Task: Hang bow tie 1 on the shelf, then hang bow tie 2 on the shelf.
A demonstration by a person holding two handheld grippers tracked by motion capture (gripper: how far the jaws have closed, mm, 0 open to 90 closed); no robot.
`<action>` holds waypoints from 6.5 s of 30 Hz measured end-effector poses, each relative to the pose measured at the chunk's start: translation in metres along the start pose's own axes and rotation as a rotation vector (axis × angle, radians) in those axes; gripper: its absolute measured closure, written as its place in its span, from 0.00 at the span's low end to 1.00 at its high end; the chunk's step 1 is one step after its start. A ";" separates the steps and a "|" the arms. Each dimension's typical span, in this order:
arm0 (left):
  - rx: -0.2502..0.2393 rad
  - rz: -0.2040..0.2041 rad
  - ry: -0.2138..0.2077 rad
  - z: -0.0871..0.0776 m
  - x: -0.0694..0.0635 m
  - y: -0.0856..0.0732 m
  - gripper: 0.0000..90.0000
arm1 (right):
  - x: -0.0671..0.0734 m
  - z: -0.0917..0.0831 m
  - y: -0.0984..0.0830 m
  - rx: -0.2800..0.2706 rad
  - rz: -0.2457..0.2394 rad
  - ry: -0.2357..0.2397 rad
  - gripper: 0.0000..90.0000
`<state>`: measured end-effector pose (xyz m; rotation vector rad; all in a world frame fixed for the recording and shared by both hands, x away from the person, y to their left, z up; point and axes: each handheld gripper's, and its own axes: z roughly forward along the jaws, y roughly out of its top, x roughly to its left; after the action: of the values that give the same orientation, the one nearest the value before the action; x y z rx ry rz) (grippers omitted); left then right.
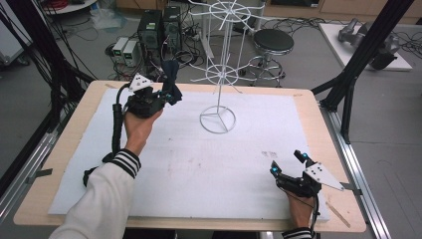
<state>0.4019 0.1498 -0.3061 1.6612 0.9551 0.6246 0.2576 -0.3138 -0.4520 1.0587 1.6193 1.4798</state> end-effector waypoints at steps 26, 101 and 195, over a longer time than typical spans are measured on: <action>-0.005 0.061 -0.065 0.006 -0.023 0.036 0.95 | 0.000 0.000 0.000 -0.001 0.001 -0.001 0.08; 0.042 0.137 -0.101 0.042 -0.040 0.009 0.30 | 0.000 -0.002 -0.001 -0.024 -0.008 0.004 0.08; 0.195 0.004 -0.031 -0.156 0.046 -0.106 0.21 | 0.003 -0.001 -0.001 -0.013 -0.026 -0.006 0.08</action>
<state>0.2732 0.2834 -0.3642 1.8398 1.0166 0.5190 0.2552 -0.3118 -0.4523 1.0303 1.6114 1.4667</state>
